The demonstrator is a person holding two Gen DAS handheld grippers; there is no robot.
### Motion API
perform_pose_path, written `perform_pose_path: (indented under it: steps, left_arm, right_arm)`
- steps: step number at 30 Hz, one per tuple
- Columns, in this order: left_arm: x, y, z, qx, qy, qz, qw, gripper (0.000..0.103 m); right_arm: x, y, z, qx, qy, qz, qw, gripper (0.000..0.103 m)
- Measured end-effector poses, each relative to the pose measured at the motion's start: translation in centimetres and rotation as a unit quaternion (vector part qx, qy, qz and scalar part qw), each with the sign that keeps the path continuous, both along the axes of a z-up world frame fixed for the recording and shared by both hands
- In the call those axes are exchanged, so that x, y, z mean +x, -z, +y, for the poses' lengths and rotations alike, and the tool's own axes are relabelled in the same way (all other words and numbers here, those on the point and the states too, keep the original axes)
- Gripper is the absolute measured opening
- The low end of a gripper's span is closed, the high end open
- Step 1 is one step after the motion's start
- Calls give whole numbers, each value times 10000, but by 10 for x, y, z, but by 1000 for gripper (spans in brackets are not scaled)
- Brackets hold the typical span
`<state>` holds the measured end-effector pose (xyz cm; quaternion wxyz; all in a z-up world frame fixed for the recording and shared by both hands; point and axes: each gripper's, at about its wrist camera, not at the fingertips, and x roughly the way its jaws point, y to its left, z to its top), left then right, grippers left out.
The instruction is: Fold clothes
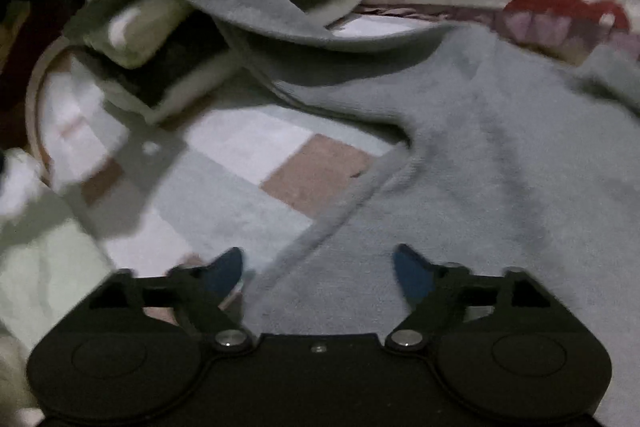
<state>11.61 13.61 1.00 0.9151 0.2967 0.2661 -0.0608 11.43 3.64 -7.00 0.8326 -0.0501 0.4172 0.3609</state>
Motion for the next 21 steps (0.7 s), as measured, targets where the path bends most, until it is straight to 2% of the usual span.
perform_pose_path:
  steps: [2,3,4,5,6,8,9,12,13,15,18,21]
  left_arm:
    - [10,-10,4,20,-75,-150,9999,13]
    - [15,-15,6,29,-112,-225,9997,5]
    - [21,-19,8,133,-114,-326,9993,6]
    - [28,-24,9,267,-51,-380,9989,6]
    - [36,-29,11,390,16,-404,9984,6]
    - [56,-46,16,450,2,-367,9983,5]
    - [66,-54,19,473,-10,-346,9983,5]
    - [107,-97,47,-363,-511,138,9979,5]
    - [118,-107,57,-508,-696,165,9961,5]
    - [136,-117,73,-431,-1075,62,9933,5]
    - [152,-104,93,-440,-1461,238,9880,5]
    - [157,-73,114,-524,-1802,503,9809,5]
  right_arm:
    - [-2,0,3,-160,-109,-102,9998,90]
    - [-5,0,7,-335,-170,-238,9990,83]
    - [-8,1,12,-538,-228,-403,9975,79]
    - [-11,1,15,-730,-300,-570,9952,68]
    - [-11,0,15,-798,-330,-656,9941,51]
    - [-2,-7,2,-415,-195,-427,9980,11]
    - [3,-11,-5,-189,-114,-285,9993,11]
    - [3,-31,-22,496,-148,-134,9986,11]
    - [2,-36,-25,637,-148,-61,9978,11]
    - [4,-41,-30,974,-132,218,9949,11]
    - [3,-39,-24,1061,-258,353,9934,11]
    - [7,-34,-15,1003,-368,454,9932,11]
